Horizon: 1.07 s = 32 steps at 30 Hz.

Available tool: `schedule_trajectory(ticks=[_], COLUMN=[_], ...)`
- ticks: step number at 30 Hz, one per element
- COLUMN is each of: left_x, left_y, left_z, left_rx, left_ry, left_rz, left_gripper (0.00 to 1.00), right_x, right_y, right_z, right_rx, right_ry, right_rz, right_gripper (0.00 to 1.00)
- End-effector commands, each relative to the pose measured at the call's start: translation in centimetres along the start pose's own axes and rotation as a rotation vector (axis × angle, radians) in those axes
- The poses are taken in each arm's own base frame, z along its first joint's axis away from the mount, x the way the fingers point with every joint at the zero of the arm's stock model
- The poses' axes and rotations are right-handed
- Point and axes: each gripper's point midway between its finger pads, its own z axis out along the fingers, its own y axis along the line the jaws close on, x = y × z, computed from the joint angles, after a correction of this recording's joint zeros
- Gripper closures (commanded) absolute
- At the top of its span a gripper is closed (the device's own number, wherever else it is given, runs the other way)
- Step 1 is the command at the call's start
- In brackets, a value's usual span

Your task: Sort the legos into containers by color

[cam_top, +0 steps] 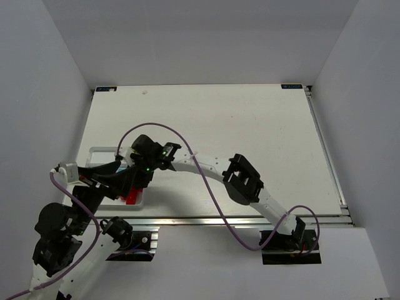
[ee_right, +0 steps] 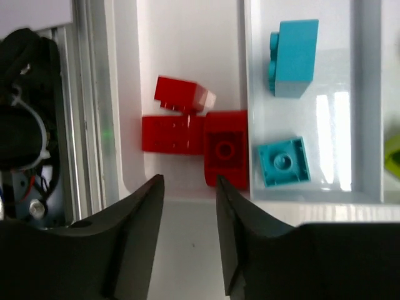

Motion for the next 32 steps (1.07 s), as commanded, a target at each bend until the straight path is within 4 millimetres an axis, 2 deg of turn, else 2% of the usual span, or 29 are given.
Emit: schedule_trajectory(ticks=[1, 2, 3, 4, 5, 6, 7, 8, 9, 10, 11, 12, 13, 14, 15, 16, 17, 18, 19, 20, 21, 22, 23, 24, 25, 26, 28, 32], left_x=[-0.8, -1.0, -1.0, -0.9, -0.8, -0.3, 0.1, 0.6, 1.5, 2.5, 3.5, 5.4, 7.2, 8.5, 10.8, 12.2, 13.2, 14.2, 16.0, 16.4, 17.0, 18.1, 18.2, 18.5, 19.0, 19.1, 19.5, 20.8], left_y=[-0.8, -1.1, -1.3, -1.3, -1.4, -1.4, -1.4, -1.2, -0.9, -0.4, -0.1, 0.8, 1.2, 1.4, 2.4, 2.3, 1.9, 2.1, 2.8, 2.7, 2.8, 3.1, 3.0, 2.8, 3.0, 2.8, 3.0, 3.9], left_z=[-0.1, -0.1, 0.0, 0.1, 0.3, 0.7, 0.9, 1.3, 2.0, 2.6, 3.2, 4.4, 5.2, 5.8, 7.2, 7.7, 8.3, 8.9, 9.7, 10.4, 10.8, 11.3, 11.9, 12.2, 12.5, 12.7, 12.9, 12.4], left_rx=[0.027, 0.039, 0.047, 0.050, 0.054, 0.063, 0.065, 0.063, 0.058, 0.039, 0.024, -0.018, -0.026, -0.034, -0.070, -0.048, -0.015, -0.008, -0.024, -0.007, 0.012, 0.021, 0.042, 0.075, 0.085, 0.117, 0.127, 0.146], left_ry=[-0.013, -0.017, -0.018, -0.017, -0.012, -0.006, 0.003, 0.017, 0.035, 0.058, 0.091, 0.158, 0.220, 0.272, 0.358, 0.417, 0.459, 0.497, 0.563, 0.572, 0.588, 0.623, 0.615, 0.623, 0.637, 0.635, 0.639, 0.643], left_rz=[-0.013, -0.017, -0.018, -0.019, -0.022, -0.025, -0.027, -0.027, -0.029, -0.033, -0.039, -0.042, -0.036, -0.030, -0.011, 0.001, 0.013, 0.035, 0.048, 0.059, 0.090, 0.109, 0.124, 0.156, 0.175, 0.206, 0.233, 0.281], left_gripper=[0.09, 0.15, 0.23, 0.31, 0.43, 0.68, 0.79, 0.87, 0.97, 1.00, 1.00, 1.00, 1.00, 1.00, 0.96, 0.68, 0.50, 0.34, 0.13, 0.05, 0.02, 0.02, 0.02, 0.02, 0.02, 0.02, 0.02, 0.02], right_x=[-4.6, -4.8, -4.9, -4.5, -5.9, -3.8, -3.5, -4.5, -4.3, -2.9, -2.3, -1.7, 0.8, 0.7, 1.4, 2.1, 3.8, 4.7, 5.4, 7.0, 7.8, 8.0, 8.1, 10.4, 10.3, 11.5, 12.1, 13.7], right_y=[1.2, 0.4, 0.4, 0.3, 1.1, -1.0, -0.7, -0.9, -2.1, -2.3, -2.6, -2.6, -4.6, -4.1, -4.5, -5.3, -5.6, -6.1, -6.5, -6.6, -6.7, -6.2, -6.0, -6.3, -5.4, -5.4, -5.2, -5.2], right_z=[-5.3, -7.6, -8.9, -9.9, -12.9, -14.2, -15.5, -19.2, -21.3, -23.8, -25.2, -26.4, -28.0, -30.2, -31.4, -34.5, -34.8, -36.0, -38.0, -38.0, -38.7, -40.8, -41.4, -41.2, -42.6, -42.5, -43.9, -44.3], right_rx=[0.010, 0.027, 0.036, 0.042, 0.046, 0.073, 0.052, 0.076, 0.109, 0.133, 0.154, 0.172, 0.231, 0.271, 0.323, 0.411, 0.447, 0.514, 0.618, 0.654, 0.705, 0.793, 0.827, 0.875, 0.922, 0.943, 1.016, 1.060], right_ry=[-0.108, -0.126, -0.139, -0.144, -0.199, -0.206, -0.226, -0.298, -0.337, -0.360, -0.381, -0.393, -0.382, -0.404, -0.405, -0.428, -0.401, -0.394, -0.398, -0.374, -0.367, -0.395, -0.420, -0.390, -0.431, -0.427, -0.449, -0.476], right_rz=[-0.027, -0.004, 0.005, 0.023, 0.014, 0.068, 0.084, 0.101, 0.118, 0.132, 0.129, 0.122, 0.163, 0.108, 0.106, 0.123, 0.134, 0.156, 0.167, 0.185, 0.167, 0.146, 0.128, 0.136, 0.107, 0.111, 0.138, 0.148], right_gripper=[0.60, 0.93, 0.93, 1.00, 1.00, 1.00, 1.00, 1.00, 1.00, 1.00, 0.94, 0.82, 0.48, 0.31, 0.13, 0.11, 0.11, 0.11, 0.11, 0.11, 0.11, 0.11, 0.11, 0.11, 0.11, 0.11, 0.11, 0.11])
